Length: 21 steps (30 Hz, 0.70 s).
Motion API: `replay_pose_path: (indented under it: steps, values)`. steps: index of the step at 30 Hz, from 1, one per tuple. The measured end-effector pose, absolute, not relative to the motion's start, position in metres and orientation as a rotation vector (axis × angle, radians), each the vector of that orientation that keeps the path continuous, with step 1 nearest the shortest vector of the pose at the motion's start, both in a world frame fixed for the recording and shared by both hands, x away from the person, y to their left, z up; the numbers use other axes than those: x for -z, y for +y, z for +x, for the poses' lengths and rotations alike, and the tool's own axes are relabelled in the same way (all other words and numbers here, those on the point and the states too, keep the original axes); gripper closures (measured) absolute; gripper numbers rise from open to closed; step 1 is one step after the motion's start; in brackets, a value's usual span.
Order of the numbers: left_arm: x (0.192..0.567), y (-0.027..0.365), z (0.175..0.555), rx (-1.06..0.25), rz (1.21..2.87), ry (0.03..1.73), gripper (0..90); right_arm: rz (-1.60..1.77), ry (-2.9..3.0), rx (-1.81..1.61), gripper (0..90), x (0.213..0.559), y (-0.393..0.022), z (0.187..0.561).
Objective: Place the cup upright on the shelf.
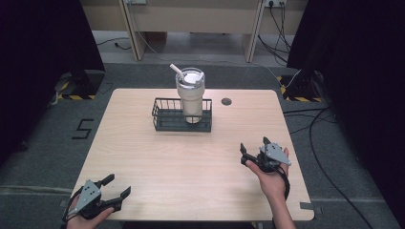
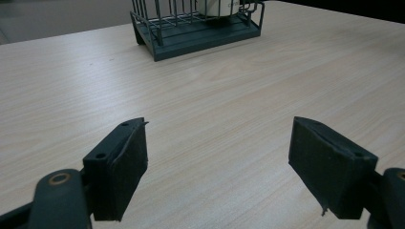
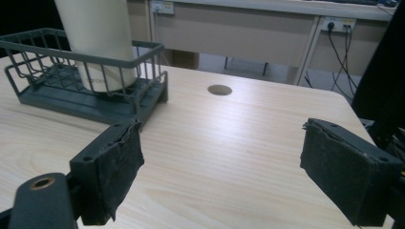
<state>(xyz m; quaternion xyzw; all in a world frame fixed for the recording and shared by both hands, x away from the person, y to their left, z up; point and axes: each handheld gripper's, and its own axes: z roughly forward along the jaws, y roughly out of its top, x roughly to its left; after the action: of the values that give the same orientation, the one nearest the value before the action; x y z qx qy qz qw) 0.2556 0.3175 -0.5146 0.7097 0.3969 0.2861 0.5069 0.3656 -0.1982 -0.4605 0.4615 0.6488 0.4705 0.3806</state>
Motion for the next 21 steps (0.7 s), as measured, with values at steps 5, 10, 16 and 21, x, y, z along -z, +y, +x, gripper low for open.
replay_pose_path:
  steps: [5, 10, 16, 21]
  values:
    - [0.515, 0.317, 0.256, -0.69, 1.712, 0.958, 20.5, 1.209, 1.64, -1.179, 14.3, 0.466, -0.214, 0.357]
    - [0.515, 0.317, 0.256, -0.692, 1.712, 0.959, 20.5, 1.24, 1.633, -1.153, 14.3, 0.475, -0.226, 0.348]
    - [0.515, 0.317, 0.256, -0.692, 1.712, 0.96, 20.5, 1.265, 1.627, -1.134, 14.5, 0.484, -0.236, 0.341]
    - [0.515, 0.317, 0.256, -0.693, 1.713, 0.96, 20.5, 1.277, 1.608, -1.133, 14.9, 0.492, -0.243, 0.333]
